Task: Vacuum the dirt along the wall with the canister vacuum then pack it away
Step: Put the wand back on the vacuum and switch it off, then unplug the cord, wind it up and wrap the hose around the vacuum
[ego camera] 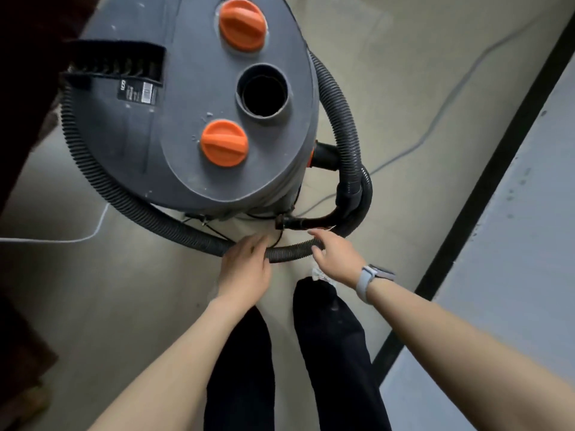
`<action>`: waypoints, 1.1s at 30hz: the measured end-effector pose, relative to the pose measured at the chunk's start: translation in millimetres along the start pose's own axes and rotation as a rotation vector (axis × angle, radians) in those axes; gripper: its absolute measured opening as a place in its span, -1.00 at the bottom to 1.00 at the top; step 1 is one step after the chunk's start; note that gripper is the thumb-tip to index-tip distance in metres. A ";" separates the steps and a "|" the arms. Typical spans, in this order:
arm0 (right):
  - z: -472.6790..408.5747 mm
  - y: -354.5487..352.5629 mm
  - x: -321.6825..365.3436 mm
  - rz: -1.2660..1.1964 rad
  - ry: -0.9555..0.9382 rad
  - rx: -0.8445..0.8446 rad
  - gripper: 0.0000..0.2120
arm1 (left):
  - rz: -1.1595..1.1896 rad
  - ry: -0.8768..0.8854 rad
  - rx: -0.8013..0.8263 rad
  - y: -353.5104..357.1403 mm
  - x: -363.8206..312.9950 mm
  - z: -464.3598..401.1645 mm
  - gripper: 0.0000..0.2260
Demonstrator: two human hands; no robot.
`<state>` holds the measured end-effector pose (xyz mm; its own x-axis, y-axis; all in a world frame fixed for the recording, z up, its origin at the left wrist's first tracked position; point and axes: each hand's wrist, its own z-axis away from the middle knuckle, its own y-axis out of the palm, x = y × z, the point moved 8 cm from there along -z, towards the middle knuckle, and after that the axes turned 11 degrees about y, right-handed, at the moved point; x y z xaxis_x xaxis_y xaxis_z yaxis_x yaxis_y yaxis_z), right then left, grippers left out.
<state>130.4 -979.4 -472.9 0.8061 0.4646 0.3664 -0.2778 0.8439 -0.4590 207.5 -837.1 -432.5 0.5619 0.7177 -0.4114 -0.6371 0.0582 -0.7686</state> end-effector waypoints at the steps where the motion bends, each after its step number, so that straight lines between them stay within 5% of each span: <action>1: 2.3 12.2 6.6 0.048 -0.043 0.021 -0.59 | 0.002 -0.043 0.015 4.1 13.5 3.7 -0.56; 7: 16.4 101.7 70.9 0.275 -0.177 0.068 -0.57 | 0.026 -0.167 -0.001 8.9 114.2 65.5 -0.57; 18: -11.5 261.5 236.1 0.192 -0.124 -0.027 -0.56 | 0.048 -0.173 -0.027 -16.8 335.1 138.1 -0.55; 23: -85.1 301.3 287.6 0.177 -0.163 -0.141 -0.57 | 0.007 -0.142 -0.101 -12.6 407.0 113.7 -0.57; 33: -312.6 311.0 317.7 0.135 -0.190 -0.392 -0.67 | 0.022 -0.029 -0.192 106.8 479.3 -33.7 -0.48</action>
<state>463.5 -653.2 -752.2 0.6560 0.6355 0.4072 -0.1256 0.6239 -0.7713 426.6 -510.3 -728.3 0.5317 0.7373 -0.4167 -0.5353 -0.0887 -0.8400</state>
